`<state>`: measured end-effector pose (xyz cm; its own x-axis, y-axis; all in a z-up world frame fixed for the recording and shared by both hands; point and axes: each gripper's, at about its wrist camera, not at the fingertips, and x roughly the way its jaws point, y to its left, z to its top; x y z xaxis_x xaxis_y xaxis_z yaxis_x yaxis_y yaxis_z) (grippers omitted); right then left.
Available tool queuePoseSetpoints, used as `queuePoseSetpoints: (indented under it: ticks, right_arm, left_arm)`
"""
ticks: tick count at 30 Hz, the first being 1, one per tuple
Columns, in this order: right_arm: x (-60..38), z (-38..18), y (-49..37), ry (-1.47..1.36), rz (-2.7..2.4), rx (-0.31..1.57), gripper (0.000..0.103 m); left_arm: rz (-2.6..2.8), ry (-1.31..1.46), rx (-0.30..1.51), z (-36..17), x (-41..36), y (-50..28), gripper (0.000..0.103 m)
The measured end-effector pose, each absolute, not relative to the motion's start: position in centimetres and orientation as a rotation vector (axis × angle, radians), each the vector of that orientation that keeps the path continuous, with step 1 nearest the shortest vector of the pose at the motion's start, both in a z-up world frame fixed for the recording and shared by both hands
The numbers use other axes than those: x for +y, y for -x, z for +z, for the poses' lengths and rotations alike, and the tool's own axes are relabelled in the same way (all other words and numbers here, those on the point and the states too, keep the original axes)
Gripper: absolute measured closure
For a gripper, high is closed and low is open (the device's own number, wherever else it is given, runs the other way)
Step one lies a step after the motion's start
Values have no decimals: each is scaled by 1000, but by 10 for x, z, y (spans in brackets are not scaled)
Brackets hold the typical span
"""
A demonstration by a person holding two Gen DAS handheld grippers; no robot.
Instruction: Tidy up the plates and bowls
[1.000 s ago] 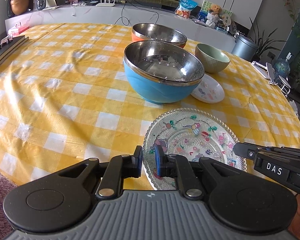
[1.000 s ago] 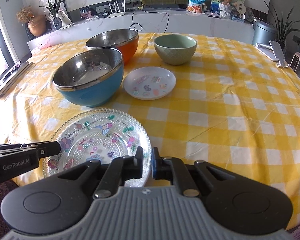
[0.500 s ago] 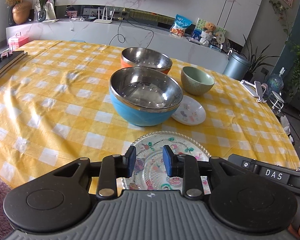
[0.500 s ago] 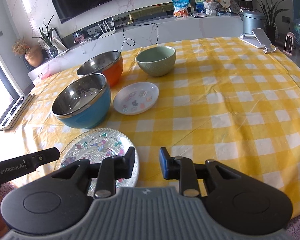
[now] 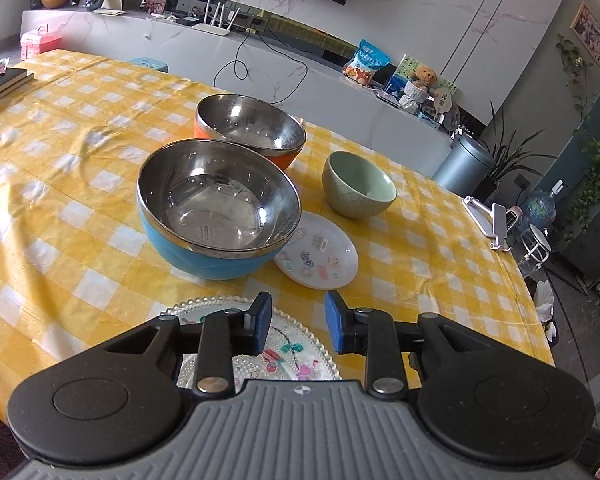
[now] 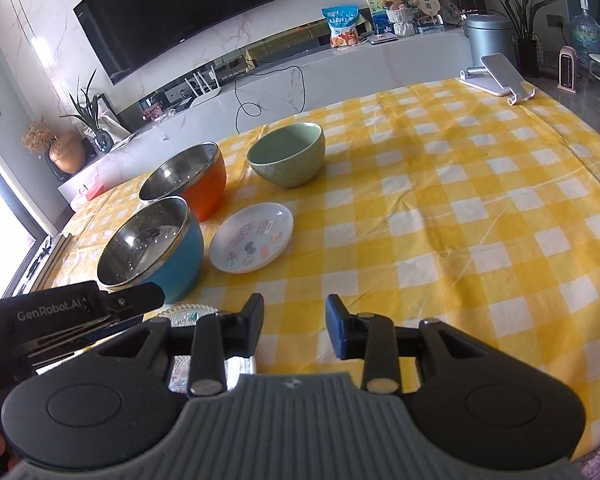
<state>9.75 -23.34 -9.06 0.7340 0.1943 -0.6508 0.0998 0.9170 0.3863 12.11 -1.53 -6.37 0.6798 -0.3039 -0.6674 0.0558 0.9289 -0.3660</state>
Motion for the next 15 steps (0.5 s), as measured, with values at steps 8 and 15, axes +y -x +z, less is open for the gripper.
queuePoseSetpoints:
  ticks: [8,15]
  right_arm:
    - [-245,-99,-138,-427,95,775,74]
    - [-250,-112,-182,-464,132,798,79]
  left_arm:
    - [-149,387,817,-78,-33,-145,71]
    - [-96,429,828,-95,-40,-166,71]
